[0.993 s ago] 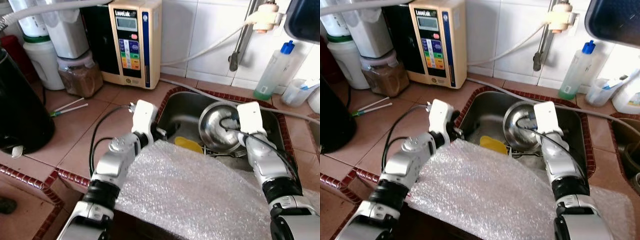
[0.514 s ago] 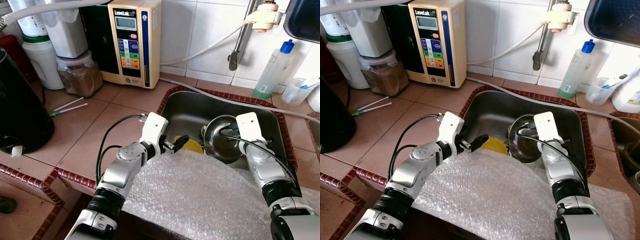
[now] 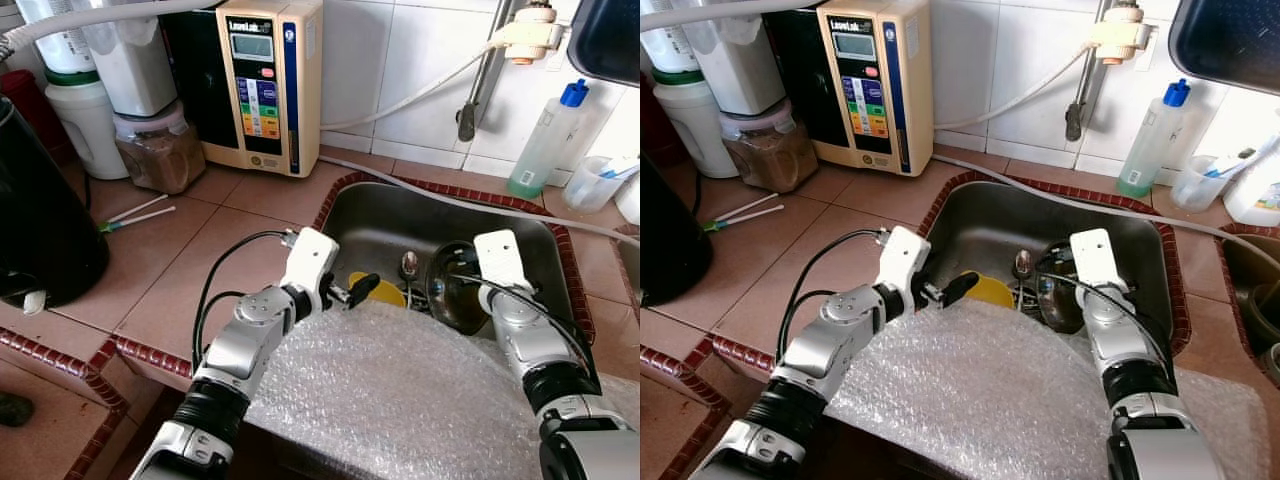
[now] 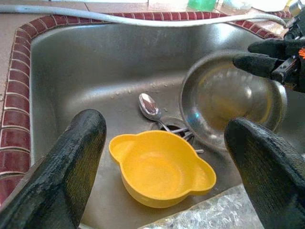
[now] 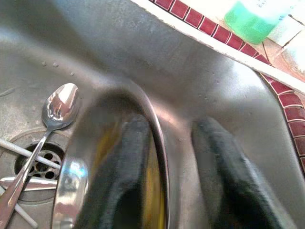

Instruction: Kitchen organization

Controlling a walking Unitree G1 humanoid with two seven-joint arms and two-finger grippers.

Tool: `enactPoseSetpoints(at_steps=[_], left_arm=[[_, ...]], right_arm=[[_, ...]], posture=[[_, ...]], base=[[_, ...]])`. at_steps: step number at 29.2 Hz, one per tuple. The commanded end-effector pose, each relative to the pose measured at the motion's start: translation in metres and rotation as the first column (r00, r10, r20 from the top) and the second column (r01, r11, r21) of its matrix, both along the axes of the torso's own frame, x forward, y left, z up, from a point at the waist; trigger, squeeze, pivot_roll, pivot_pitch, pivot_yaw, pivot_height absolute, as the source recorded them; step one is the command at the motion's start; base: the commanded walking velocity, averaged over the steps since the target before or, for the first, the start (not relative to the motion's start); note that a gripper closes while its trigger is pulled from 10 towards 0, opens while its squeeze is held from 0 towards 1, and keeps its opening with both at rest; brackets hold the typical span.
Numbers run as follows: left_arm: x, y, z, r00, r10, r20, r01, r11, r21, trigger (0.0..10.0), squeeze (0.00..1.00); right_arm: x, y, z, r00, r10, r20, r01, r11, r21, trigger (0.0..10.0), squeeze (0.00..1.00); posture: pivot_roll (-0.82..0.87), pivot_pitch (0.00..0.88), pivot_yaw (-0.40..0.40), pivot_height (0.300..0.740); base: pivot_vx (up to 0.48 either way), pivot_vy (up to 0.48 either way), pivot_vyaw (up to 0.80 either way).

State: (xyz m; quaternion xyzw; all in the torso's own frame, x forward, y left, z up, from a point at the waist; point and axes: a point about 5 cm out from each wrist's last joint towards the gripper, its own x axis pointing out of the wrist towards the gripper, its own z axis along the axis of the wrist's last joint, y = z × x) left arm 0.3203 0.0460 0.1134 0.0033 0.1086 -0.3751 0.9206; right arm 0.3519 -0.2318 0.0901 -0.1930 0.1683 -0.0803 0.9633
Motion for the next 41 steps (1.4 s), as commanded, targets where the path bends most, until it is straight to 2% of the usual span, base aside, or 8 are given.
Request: enactPoseSetpoints(at_steps=[1, 14, 18, 22, 25, 28, 36, 41], left_arm=[[-0.002, -0.002, 0.003, 1.000, -0.018, 0.013, 0.018, 1.000, 0.007, 10.0, 1.00], [0.001, 0.003, 0.005, 0.999, 0.032, 0.035, -0.033, 0.999, 0.034, 10.0, 1.00], [0.008, 0.016, 0.016, 0.979, 0.174, 0.103, -0.176, 0.984, 0.015, 10.0, 1.00], [0.011, 0.023, 0.021, 0.958, 0.249, 0.144, -0.250, 0.968, -0.006, 10.0, 1.00], [0.018, 0.035, 0.025, 0.906, 0.393, 0.157, -0.394, 0.919, -0.027, 10.0, 1.00], [0.020, 0.042, 0.025, 0.877, 0.462, 0.131, -0.460, 0.887, -0.053, 10.0, 1.00], [0.008, 0.043, 0.030, 0.866, 0.452, 0.214, -0.450, 0.891, -0.063, 10.0, 1.00], [-0.003, 0.061, 0.031, 0.844, 0.467, 0.265, -0.483, 0.876, -0.008, 10.0, 1.00]], right_arm=[[0.001, -0.001, 0.004, 1.000, -0.012, 0.022, 0.012, 1.000, -0.005, 10.0, 1.00], [0.001, 0.009, 0.006, 0.997, 0.033, 0.064, -0.034, 0.999, 0.019, 10.0, 1.00], [0.001, 0.013, 0.018, 0.988, 0.033, 0.149, -0.044, 0.997, 0.070, 10.0, 1.00], [-0.003, 0.019, 0.024, 0.978, 0.062, 0.199, -0.072, 0.996, 0.044, 10.0, 1.00], [-0.010, 0.028, 0.035, 0.948, 0.062, 0.313, -0.089, 0.993, 0.074, 10.0, 1.00], [-0.016, 0.033, 0.042, 0.931, 0.074, 0.358, -0.110, 0.991, 0.082, 10.0, 1.00], [-0.032, 0.038, 0.060, 0.893, 0.107, 0.437, -0.130, 0.991, 0.024, 10.0, 1.00], [-0.045, 0.036, 0.069, 0.882, 0.111, 0.458, -0.120, 0.993, -0.010, 10.0, 1.00]], posture=[[0.02, 0.000, 0.031, 0.740], [0.03, 0.000, 0.031, 0.740], [0.02, 0.000, 0.032, 0.740], [0.01, 0.000, 0.039, 0.740], [0.00, 0.000, 0.041, 0.740], [0.00, 0.000, 0.043, 0.740], [-0.01, 0.000, 0.047, 0.740], [-0.01, 0.000, 0.047, 0.740]], base=[[0.000, 0.000, 0.00], [0.000, 0.000, 0.00], [0.000, 0.000, 0.00], [0.000, 0.000, 0.00], [0.000, 0.000, 0.00], [0.000, 0.000, 0.00], [0.000, 0.000, 0.00], [0.000, 0.000, 0.00]])
